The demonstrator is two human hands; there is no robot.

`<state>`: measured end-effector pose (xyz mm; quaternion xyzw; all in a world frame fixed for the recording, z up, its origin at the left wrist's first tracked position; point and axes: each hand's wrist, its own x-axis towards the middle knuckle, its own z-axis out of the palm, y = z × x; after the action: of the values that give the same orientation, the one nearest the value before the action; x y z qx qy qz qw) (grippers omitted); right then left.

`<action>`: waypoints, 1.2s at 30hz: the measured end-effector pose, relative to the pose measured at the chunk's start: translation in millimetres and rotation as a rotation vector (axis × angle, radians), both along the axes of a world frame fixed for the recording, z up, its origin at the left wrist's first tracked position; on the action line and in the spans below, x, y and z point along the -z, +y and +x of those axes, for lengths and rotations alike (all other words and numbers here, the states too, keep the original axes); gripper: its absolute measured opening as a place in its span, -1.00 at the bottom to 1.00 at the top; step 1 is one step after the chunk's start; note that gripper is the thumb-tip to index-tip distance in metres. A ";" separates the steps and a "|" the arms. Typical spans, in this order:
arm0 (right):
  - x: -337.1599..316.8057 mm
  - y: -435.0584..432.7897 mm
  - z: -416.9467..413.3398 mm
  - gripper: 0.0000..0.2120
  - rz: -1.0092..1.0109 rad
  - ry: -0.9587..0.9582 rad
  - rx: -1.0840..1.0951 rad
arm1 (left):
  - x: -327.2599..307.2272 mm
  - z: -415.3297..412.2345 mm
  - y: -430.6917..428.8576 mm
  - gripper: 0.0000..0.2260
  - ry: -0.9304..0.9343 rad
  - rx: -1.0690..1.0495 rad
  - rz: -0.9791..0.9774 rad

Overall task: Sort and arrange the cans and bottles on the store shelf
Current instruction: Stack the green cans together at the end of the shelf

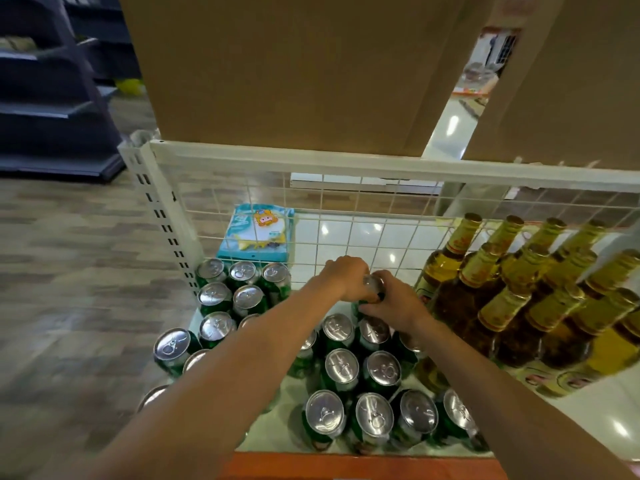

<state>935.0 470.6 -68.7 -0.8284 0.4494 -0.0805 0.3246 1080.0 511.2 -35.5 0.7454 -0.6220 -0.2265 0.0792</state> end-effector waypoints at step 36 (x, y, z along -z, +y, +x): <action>-32.5 84.9 94.7 -0.42 -0.176 0.356 -0.167 | -32.8 178.2 189.0 -0.71 -0.036 -0.582 -0.053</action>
<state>1029.7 555.5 -36.1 -0.8890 0.4208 0.0552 0.1720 1258.3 700.2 -2.7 0.8941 -0.3890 -0.1647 0.1490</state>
